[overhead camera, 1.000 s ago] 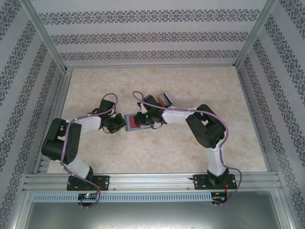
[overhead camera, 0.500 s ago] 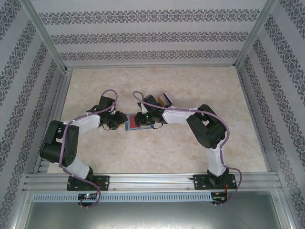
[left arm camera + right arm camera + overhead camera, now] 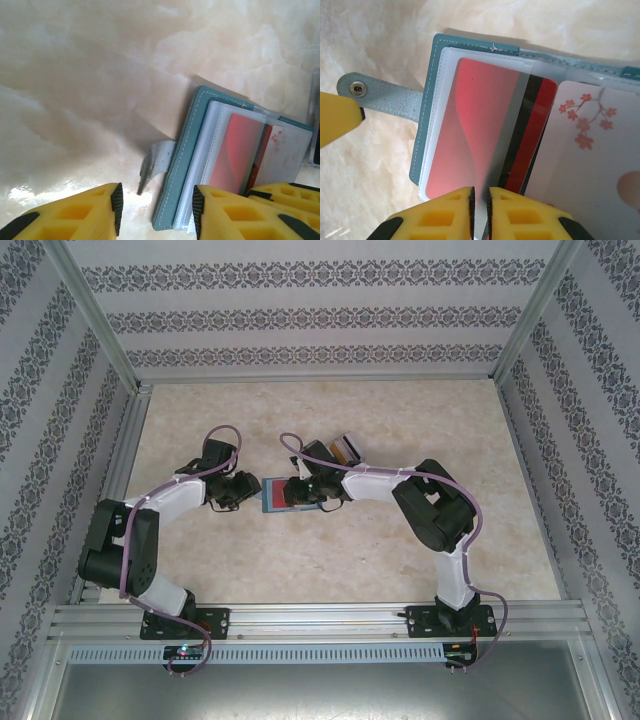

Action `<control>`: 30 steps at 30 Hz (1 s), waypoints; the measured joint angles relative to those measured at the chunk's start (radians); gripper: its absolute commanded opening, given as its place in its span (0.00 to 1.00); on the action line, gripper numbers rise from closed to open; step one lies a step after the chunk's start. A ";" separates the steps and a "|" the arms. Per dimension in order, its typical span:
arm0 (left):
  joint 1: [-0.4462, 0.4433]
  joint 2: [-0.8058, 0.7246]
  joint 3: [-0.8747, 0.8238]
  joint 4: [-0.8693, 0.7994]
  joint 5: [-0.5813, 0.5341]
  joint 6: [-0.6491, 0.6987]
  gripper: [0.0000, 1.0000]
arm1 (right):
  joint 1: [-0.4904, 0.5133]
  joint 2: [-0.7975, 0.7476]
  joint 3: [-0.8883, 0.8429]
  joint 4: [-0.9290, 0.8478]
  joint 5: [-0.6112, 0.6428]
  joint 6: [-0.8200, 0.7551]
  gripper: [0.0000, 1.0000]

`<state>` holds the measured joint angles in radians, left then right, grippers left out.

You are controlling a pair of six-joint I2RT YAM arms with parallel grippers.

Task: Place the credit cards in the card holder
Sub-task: Pick up the card holder from the center of the table.

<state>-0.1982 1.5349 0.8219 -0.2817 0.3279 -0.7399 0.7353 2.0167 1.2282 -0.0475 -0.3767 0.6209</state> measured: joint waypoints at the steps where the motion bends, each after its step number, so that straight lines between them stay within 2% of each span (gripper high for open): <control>1: 0.000 -0.005 -0.001 0.001 -0.001 0.000 0.50 | 0.000 0.000 -0.001 0.000 0.000 0.000 0.18; 7: 0.002 0.009 -0.010 0.032 0.018 -0.004 0.49 | 0.000 0.000 -0.001 0.003 -0.004 0.000 0.18; 11: 0.002 0.059 -0.010 0.072 0.047 -0.011 0.44 | 0.000 0.000 -0.001 0.003 -0.007 0.000 0.18; 14: 0.002 0.097 -0.006 0.095 0.074 -0.020 0.36 | 0.000 -0.002 -0.001 0.003 -0.007 0.000 0.19; 20: 0.002 0.110 0.008 0.123 0.109 -0.031 0.09 | 0.000 -0.002 -0.001 0.003 -0.007 0.000 0.19; 25: 0.003 0.102 0.014 0.121 0.109 -0.027 0.01 | -0.003 -0.002 -0.001 0.003 -0.008 0.000 0.19; 30: 0.003 0.056 0.015 0.113 0.110 -0.027 0.00 | -0.014 -0.002 -0.006 0.011 -0.008 0.000 0.23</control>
<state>-0.1951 1.5906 0.8368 -0.1692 0.4377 -0.7673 0.7216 2.0148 1.2217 -0.0364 -0.3851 0.6212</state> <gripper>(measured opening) 0.068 0.219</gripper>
